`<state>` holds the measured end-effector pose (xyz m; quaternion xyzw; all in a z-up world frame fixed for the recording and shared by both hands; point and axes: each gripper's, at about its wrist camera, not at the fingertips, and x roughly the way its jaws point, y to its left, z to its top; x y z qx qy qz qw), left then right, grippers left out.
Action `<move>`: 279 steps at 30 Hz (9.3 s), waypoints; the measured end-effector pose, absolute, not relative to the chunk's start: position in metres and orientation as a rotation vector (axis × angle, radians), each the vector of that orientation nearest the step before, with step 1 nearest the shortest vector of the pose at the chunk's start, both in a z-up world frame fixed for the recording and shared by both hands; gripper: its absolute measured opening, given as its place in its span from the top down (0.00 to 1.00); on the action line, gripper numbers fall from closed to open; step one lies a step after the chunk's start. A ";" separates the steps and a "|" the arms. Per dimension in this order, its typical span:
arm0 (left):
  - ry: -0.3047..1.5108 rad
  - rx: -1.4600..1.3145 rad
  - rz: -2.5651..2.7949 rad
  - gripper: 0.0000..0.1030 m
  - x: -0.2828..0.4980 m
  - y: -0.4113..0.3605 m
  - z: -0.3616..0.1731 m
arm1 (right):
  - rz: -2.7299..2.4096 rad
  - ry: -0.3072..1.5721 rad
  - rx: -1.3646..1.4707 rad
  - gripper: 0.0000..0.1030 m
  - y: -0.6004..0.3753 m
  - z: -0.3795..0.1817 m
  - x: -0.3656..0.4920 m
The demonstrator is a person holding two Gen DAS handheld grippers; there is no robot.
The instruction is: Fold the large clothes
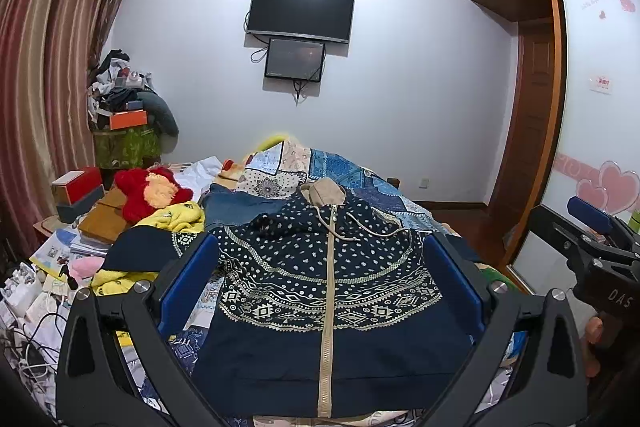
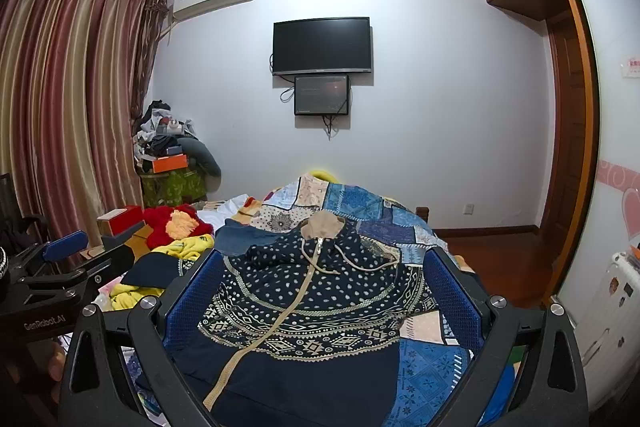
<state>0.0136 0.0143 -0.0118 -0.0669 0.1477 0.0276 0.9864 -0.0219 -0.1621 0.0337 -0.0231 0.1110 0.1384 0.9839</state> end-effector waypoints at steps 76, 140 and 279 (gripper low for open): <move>0.376 -0.175 0.115 0.00 0.081 0.076 -0.047 | 0.325 0.412 -0.151 0.03 -0.085 -0.007 0.088; 0.618 -0.126 0.310 0.98 0.388 0.220 -0.128 | 0.262 0.828 -0.038 0.03 -0.120 -0.126 0.316; 1.050 -0.003 -0.079 0.18 0.451 0.044 -0.254 | -0.088 1.054 0.593 0.36 -0.455 -0.259 0.488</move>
